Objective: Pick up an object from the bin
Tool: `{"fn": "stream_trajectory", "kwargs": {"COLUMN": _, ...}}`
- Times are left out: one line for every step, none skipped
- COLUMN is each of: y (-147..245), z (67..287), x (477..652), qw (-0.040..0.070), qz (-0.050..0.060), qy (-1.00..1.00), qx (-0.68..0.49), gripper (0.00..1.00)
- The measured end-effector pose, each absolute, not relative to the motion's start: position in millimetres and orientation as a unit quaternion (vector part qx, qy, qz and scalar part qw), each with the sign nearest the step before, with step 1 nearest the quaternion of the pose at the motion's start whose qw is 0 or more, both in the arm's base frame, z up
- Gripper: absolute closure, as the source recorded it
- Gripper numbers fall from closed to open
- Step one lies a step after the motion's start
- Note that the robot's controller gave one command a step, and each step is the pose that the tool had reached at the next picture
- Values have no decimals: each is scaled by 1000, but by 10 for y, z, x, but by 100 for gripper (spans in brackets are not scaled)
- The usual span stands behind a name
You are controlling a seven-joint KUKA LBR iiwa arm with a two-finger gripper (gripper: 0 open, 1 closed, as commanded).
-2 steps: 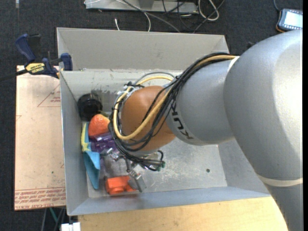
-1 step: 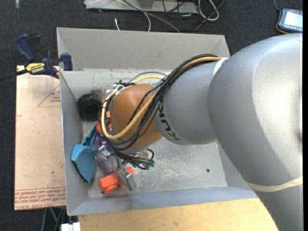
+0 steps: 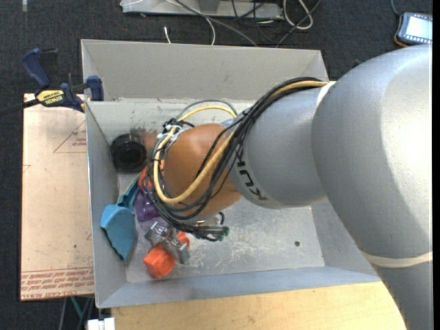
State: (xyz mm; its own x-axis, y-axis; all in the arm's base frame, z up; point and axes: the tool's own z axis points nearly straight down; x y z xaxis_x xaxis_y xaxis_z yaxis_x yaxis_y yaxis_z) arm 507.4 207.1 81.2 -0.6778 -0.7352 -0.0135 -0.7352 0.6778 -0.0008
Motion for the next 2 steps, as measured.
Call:
{"fn": "stream_trajectory", "kwargs": {"y": 2071, "z": 811, "x": 5074, "qw": 6, "qz": 2, "qy": 916, "qx": -401, "gripper": 100}}
{"fn": "stream_trajectory", "kwargs": {"y": 1926, "z": 798, "x": 5750, "qw": 9, "qz": 4, "qy": 860, "qx": -510, "gripper": 100}}
